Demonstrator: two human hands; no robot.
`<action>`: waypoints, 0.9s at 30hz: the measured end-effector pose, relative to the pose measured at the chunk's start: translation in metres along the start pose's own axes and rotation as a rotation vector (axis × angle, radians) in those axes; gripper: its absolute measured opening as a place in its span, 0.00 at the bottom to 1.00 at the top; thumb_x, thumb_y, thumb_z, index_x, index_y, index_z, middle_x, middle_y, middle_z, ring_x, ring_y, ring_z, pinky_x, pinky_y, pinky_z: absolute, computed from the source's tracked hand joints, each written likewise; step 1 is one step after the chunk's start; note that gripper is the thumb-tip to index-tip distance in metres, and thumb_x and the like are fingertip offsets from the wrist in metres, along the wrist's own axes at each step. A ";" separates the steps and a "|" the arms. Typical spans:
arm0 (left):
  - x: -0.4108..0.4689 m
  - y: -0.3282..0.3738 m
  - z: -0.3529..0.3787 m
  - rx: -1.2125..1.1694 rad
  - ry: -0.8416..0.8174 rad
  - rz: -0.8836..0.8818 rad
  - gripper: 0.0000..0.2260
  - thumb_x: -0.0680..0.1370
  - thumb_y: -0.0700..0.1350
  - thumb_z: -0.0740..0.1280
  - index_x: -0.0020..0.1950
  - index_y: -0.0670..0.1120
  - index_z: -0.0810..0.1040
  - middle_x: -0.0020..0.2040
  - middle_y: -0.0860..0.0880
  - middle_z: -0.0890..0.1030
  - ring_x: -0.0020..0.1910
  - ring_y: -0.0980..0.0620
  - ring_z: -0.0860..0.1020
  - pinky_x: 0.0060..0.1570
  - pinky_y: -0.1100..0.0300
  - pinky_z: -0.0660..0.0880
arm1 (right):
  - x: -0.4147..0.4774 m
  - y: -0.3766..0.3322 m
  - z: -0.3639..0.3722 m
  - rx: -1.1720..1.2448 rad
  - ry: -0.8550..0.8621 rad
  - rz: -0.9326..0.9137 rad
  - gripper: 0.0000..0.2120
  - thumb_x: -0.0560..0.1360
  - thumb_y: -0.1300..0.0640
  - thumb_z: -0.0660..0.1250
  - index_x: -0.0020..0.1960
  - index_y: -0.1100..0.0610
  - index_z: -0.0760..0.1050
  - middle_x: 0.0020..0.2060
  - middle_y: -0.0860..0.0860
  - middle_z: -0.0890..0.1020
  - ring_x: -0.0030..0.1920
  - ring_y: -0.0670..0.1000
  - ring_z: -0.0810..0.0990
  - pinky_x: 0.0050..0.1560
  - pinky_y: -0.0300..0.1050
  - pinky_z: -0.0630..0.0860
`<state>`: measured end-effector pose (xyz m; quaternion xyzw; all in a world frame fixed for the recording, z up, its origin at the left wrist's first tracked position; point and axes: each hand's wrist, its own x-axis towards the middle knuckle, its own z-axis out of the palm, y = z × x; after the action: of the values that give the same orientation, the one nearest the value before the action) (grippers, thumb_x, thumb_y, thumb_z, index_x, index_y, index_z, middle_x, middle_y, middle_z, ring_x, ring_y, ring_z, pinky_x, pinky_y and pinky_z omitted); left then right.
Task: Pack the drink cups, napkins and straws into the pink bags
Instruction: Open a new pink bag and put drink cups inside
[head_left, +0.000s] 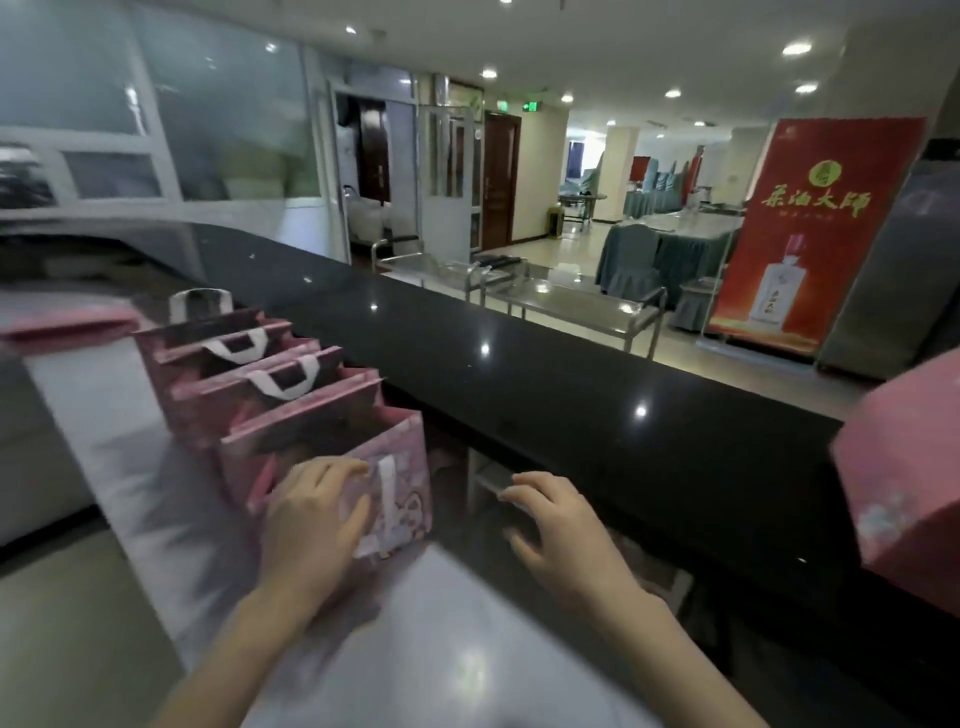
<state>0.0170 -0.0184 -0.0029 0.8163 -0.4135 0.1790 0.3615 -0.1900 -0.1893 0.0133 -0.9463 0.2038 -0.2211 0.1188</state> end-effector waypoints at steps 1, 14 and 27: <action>0.006 -0.017 -0.007 0.057 0.001 -0.015 0.14 0.69 0.44 0.71 0.54 0.47 0.81 0.52 0.49 0.80 0.54 0.45 0.77 0.55 0.50 0.72 | 0.019 -0.016 0.013 0.007 -0.012 -0.024 0.18 0.76 0.53 0.67 0.65 0.50 0.75 0.65 0.46 0.73 0.67 0.47 0.68 0.68 0.40 0.65; 0.013 -0.098 -0.028 -0.072 -0.232 0.182 0.06 0.69 0.39 0.78 0.43 0.47 0.85 0.43 0.55 0.84 0.60 0.45 0.77 0.57 0.50 0.76 | 0.137 -0.081 0.099 -0.310 -0.113 -0.160 0.19 0.76 0.61 0.66 0.66 0.52 0.72 0.64 0.51 0.74 0.69 0.53 0.67 0.76 0.50 0.45; -0.049 -0.018 -0.022 -0.317 -0.281 0.349 0.07 0.69 0.38 0.76 0.44 0.48 0.86 0.50 0.52 0.85 0.64 0.45 0.76 0.61 0.46 0.75 | -0.034 -0.033 0.019 -0.384 0.038 -0.092 0.09 0.68 0.58 0.77 0.45 0.52 0.81 0.43 0.48 0.80 0.46 0.50 0.82 0.69 0.56 0.69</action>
<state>0.0024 0.0317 -0.0250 0.6827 -0.6169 0.0566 0.3875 -0.1978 -0.1427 -0.0056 -0.9556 0.2008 -0.2012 -0.0780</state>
